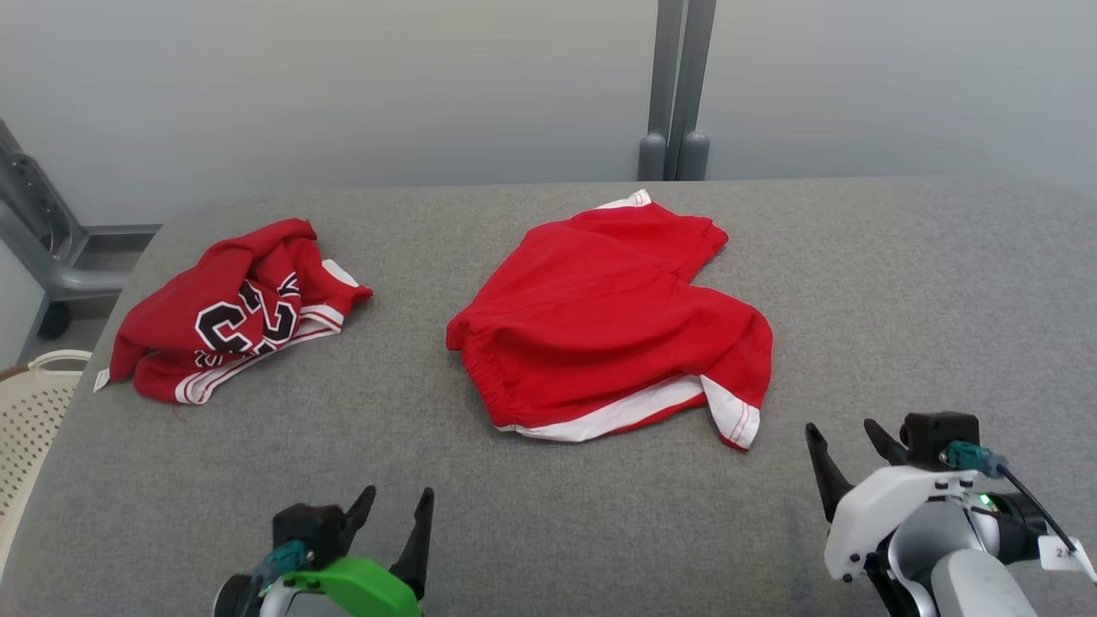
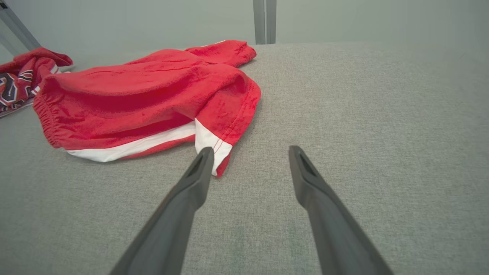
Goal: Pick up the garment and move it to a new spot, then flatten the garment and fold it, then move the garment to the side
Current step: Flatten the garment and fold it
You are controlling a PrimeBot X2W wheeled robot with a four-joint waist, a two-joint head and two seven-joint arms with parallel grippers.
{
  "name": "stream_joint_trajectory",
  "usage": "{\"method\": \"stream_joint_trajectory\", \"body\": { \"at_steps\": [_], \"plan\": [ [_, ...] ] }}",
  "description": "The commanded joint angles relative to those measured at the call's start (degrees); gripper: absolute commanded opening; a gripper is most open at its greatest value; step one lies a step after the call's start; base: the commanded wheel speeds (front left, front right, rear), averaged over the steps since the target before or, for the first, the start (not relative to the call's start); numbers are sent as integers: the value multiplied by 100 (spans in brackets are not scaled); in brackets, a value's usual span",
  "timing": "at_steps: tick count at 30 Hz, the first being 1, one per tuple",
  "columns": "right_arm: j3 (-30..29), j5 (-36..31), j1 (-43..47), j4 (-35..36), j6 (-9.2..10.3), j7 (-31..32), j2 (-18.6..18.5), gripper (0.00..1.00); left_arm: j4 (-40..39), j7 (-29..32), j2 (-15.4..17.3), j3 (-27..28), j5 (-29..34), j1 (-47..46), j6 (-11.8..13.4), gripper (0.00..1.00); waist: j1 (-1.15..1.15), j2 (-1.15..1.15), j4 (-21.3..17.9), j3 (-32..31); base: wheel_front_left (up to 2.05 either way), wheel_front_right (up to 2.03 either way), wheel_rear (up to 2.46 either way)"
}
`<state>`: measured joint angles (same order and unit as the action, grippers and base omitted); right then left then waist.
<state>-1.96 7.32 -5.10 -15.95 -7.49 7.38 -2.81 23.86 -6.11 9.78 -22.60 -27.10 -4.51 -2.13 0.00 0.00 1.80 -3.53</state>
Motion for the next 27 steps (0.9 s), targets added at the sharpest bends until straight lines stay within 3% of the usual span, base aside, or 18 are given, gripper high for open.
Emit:
{"method": "stream_joint_trajectory", "body": {
  "at_steps": [1, 10, 27],
  "plan": [
    [8, -42, -118, -51, 0, 112, -15, 100, 74, 89, -7, -80, 93, -178, -62, 100, 0, 0, 42, 95, 0, 0, 0],
    [341, -62, -923, -636, 0, 1031, -14, 100, 1027, 650, -243, -577, 110, -1269, -395, 100, 0, 0, -29, 492, 0, 0, 0],
    [709, 266, -1887, -1768, 0, 934, -16, 100, 2452, 435, -619, -1284, -318, -2635, -537, 100, 0, 0, -130, 1075, 0, 0, 0]
  ]
}}
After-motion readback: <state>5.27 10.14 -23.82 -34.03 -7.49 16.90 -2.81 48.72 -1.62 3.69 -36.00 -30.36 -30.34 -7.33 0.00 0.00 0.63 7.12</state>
